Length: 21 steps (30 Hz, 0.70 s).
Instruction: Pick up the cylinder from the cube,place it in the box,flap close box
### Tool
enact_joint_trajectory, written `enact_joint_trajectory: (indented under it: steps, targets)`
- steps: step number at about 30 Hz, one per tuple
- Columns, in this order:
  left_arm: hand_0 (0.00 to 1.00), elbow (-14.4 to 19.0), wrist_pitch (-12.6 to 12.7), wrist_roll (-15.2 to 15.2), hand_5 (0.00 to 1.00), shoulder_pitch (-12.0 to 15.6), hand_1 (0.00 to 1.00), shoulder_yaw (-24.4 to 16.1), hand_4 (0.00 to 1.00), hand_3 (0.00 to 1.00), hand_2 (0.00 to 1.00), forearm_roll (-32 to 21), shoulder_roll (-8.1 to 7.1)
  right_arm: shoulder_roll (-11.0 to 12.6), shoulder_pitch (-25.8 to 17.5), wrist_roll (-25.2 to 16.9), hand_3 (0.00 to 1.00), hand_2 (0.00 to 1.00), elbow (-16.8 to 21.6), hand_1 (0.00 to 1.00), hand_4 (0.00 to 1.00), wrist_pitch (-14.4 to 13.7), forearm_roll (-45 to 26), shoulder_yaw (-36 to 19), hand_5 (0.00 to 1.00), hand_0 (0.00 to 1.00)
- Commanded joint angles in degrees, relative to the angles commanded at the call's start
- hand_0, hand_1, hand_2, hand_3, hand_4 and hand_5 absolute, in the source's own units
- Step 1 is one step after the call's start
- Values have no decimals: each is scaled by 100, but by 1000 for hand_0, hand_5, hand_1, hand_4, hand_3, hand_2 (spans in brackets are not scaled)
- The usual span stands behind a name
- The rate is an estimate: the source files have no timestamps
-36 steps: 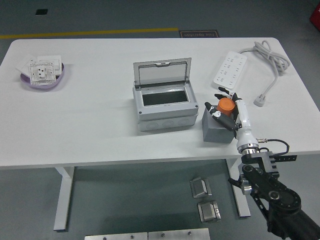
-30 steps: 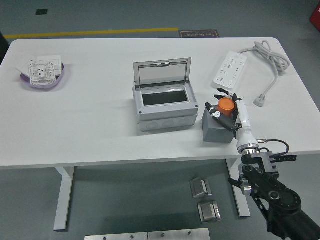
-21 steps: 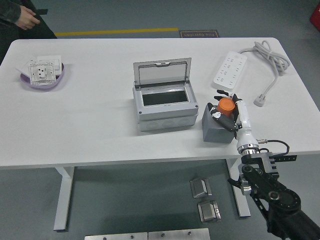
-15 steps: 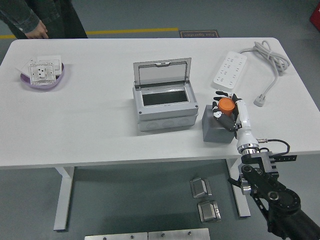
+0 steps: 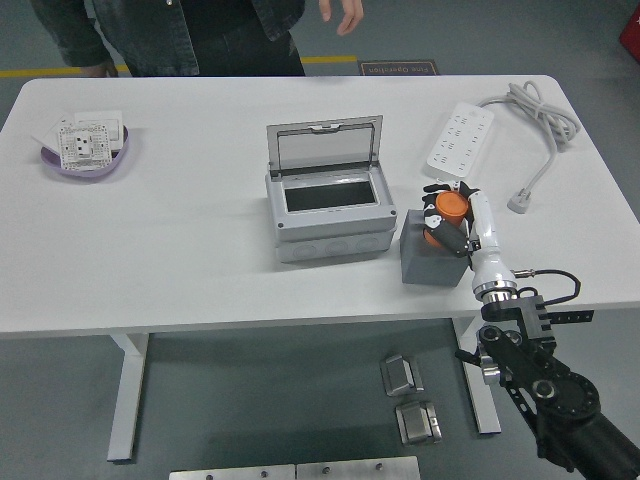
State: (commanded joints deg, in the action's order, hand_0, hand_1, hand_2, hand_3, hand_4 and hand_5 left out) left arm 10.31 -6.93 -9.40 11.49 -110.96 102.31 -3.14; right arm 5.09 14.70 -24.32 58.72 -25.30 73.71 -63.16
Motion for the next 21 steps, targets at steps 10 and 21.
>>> enact_joint_trajectory:
  steps: [10,21]
  targets:
    - [684,0,8,-11,11,-3,660,36,502,599,577,-37,-9,90,240,165,326,496,233,589,52,-334,378,86,2,763]
    - [684,0,22,-17,9,16,661,-19,501,600,577,8,-50,21,1123,820,307,484,449,370,7,-559,1203,739,2,269]
